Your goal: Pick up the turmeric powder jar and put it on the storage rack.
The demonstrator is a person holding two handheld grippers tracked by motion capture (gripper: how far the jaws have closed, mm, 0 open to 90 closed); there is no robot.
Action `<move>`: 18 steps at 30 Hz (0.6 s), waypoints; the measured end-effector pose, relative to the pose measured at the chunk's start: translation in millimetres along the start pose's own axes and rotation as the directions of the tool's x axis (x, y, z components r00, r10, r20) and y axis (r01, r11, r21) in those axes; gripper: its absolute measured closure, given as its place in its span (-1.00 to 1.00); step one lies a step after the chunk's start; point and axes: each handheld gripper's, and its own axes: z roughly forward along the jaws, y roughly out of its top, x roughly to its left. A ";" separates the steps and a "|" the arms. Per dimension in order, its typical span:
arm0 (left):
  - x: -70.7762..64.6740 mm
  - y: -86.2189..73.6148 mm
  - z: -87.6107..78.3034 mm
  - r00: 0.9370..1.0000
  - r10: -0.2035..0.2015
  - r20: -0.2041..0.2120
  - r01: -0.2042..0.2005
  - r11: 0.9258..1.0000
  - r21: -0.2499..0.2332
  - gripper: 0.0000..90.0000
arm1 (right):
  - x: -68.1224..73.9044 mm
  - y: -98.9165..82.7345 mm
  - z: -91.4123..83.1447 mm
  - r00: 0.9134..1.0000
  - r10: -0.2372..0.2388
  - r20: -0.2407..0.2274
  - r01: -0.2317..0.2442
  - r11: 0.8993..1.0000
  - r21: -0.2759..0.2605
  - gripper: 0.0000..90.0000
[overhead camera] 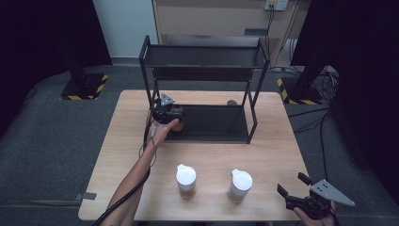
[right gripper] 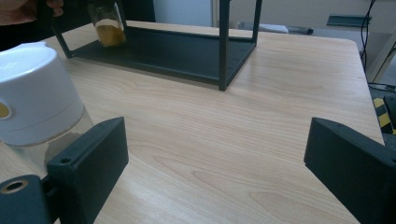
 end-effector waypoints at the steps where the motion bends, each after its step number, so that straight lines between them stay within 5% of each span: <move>1: 0.1 -1.2 0.8 1.000 -0.005 0.002 0.005 1.000 -0.001 -0.24 | -0.1 0.0 0.0 1.000 0.000 0.000 0.000 1.000 0.000 -0.85; 18: 2.6 -8.2 4.6 1.000 -0.023 0.015 0.023 1.000 0.003 -0.24 | -0.3 0.0 -0.1 1.000 0.002 -0.002 -0.002 1.000 0.000 -0.85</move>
